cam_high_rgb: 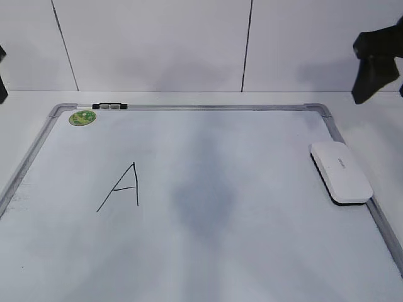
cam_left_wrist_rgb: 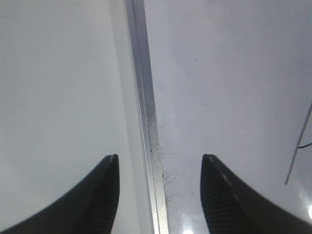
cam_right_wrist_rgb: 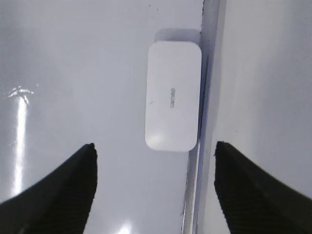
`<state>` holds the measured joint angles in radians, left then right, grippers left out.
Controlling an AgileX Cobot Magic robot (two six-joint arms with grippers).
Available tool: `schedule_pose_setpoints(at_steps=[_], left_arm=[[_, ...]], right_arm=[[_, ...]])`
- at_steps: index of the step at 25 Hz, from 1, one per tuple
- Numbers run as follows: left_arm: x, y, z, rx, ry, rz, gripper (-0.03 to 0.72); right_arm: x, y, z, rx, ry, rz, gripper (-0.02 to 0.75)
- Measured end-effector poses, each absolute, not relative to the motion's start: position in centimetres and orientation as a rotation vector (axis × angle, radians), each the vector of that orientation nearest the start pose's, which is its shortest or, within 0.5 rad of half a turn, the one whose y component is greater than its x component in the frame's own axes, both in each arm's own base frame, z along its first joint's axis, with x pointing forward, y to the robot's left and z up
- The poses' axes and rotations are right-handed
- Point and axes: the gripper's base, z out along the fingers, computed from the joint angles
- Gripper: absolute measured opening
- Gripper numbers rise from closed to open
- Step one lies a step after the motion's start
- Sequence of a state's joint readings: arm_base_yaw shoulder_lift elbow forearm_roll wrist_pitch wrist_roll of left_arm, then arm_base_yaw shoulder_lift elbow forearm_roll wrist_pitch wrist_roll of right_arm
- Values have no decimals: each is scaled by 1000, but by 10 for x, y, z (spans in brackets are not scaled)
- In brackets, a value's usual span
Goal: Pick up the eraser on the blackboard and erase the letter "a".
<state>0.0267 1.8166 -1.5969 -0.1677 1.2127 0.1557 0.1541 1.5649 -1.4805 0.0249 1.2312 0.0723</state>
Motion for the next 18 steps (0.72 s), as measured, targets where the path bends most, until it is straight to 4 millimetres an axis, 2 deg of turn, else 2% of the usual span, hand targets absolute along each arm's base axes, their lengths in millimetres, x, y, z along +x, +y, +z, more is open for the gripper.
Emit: schedule_pose_setpoints(at_steps=[6,9,13,18], left_arm=[[326,-12,372,147,2677,-201,401],[293,-20,400,161,2588,-254,401],[243,-29,414,165,2533,-304,401],[179,-30,399,142,2534,-328,401]], right_arm=[[251,42,357,-116,2756,99,593],[218,37,366,-115,2709,105,593],[177,30,374,-114,2637,109,593],[129,21,377,-112,2538,90,593]])
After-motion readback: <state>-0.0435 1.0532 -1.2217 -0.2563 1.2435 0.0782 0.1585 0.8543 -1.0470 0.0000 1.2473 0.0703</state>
